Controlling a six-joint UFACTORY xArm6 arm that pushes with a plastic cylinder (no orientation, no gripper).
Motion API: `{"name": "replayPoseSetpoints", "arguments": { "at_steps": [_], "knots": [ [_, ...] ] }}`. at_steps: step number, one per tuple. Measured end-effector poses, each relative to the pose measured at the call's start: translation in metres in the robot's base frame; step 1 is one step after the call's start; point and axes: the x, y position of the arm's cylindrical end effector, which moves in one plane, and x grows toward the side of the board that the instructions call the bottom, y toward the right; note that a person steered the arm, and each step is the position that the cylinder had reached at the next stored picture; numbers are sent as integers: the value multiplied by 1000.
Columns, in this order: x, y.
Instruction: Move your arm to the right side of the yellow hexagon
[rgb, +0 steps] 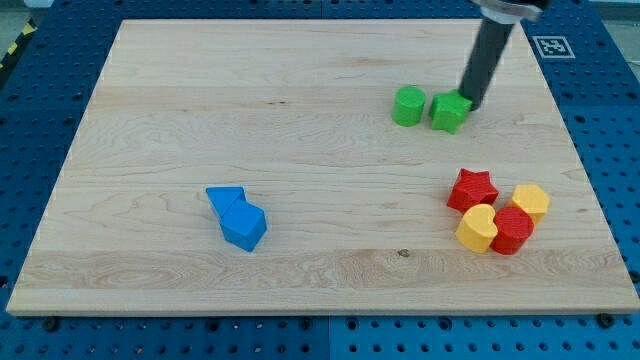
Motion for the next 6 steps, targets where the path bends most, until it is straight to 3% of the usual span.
{"name": "replayPoseSetpoints", "arguments": {
  "at_steps": [2, 3, 4, 6],
  "knots": [
    [0, -33],
    [-5, -16],
    [-2, 44],
    [72, 98]
  ]
}}
